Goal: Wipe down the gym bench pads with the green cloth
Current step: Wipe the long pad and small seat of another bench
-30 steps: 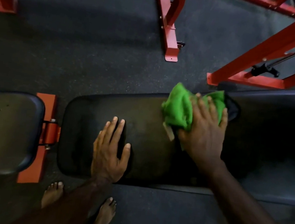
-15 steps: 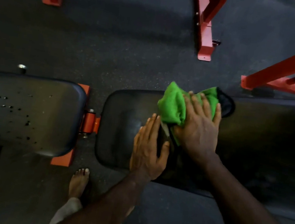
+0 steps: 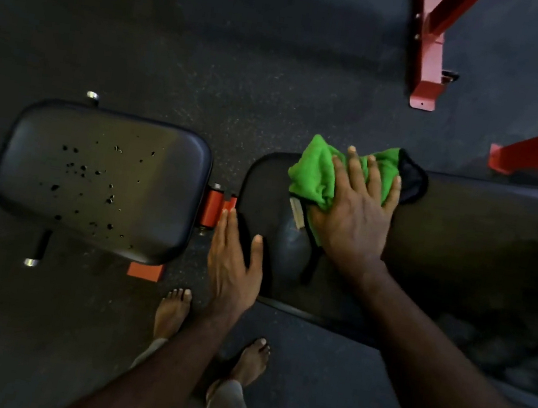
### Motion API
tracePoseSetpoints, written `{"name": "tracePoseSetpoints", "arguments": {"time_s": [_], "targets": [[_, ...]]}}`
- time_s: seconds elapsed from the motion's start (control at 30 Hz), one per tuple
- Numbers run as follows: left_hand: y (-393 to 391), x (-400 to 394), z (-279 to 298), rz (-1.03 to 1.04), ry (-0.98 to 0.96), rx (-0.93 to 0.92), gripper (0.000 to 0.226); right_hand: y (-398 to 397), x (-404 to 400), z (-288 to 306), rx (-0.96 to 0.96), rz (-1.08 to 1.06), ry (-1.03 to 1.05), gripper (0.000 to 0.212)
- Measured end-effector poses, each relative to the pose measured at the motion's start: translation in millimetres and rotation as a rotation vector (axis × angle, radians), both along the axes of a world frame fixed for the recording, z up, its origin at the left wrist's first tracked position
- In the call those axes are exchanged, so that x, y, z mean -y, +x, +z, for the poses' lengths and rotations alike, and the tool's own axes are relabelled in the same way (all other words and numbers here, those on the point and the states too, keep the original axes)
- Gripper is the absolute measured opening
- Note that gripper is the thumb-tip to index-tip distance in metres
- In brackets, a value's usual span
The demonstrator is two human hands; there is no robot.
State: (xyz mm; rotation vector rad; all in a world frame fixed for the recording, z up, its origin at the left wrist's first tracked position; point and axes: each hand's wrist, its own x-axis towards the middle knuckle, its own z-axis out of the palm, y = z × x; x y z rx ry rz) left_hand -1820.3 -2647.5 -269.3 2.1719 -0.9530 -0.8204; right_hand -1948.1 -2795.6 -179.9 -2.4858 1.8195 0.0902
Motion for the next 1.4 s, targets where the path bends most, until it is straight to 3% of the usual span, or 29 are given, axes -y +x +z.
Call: {"name": "tracePoseSetpoints", "arguments": {"time_s": [0.07,0.2,0.27,0.43,0.5,0.63,0.7,0.8,0.87,1.0,1.13,1.2,1.33,1.4], "targets": [[6.7,-1.2,-6.8,0.003,-0.018,-0.059,0.068,22.0,-14.9,-10.8,0.007,0.042,0.031,0.087],[16.7,-7.6,-13.5,-0.049,-0.057,-0.129,0.064,13.2,-40.4,-17.8,-0.064,0.495,0.162,0.085],[17.5,-6.4,-10.5,-0.050,-0.033,-0.128,0.062,14.8,-23.8,-20.4,-0.057,0.445,0.110,0.087],[22.7,-9.5,-11.7,-0.076,-0.054,-0.155,0.060,62.7,-4.1,-29.6,-0.003,0.093,0.080,0.082],[27.1,-9.9,-8.7,-0.054,-0.071,-0.209,0.058,63.9,-23.2,-32.6,-0.001,0.189,0.122,0.082],[34.3,-19.9,-11.5,-0.005,-0.094,-0.240,0.059,39.0,-41.9,-29.8,-0.117,0.639,0.244,0.082],[32.0,-25.8,-13.6,-0.013,-0.064,-0.223,0.057,41.6,-15.0,-31.9,-0.126,0.627,0.188,0.081],[29.5,-26.5,-12.8,-0.002,-0.056,-0.207,0.054,70.8,15.0,-35.7,-0.107,0.314,0.146,0.081],[32.8,-24.4,-12.2,0.025,-0.048,-0.229,0.052,85.1,9.9,-37.9,-0.079,0.220,0.151,0.081],[50.7,-23.9,-16.9,0.163,0.004,-0.291,0.050,67.2,-52.7,-38.8,-0.098,0.502,0.223,0.081],[55.7,-33.4,-11.6,0.093,-0.026,-0.263,0.053,46.4,-70.5,-41.6,-0.121,0.745,0.276,0.079],[54.7,-35.3,-10.3,0.082,-0.012,-0.257,0.046,49.0,-45.3,-43.5,-0.124,0.701,0.207,0.079],[45.6,-25.2,-3.5,0.137,-0.035,-0.286,0.052,58.7,-14.5,-33.7,-0.063,0.277,0.136,0.081],[41.3,-17.7,0.9,0.153,-0.041,-0.302,0.058,51.8,-38.7,-28.1,-0.022,0.258,0.116,0.081]]}}
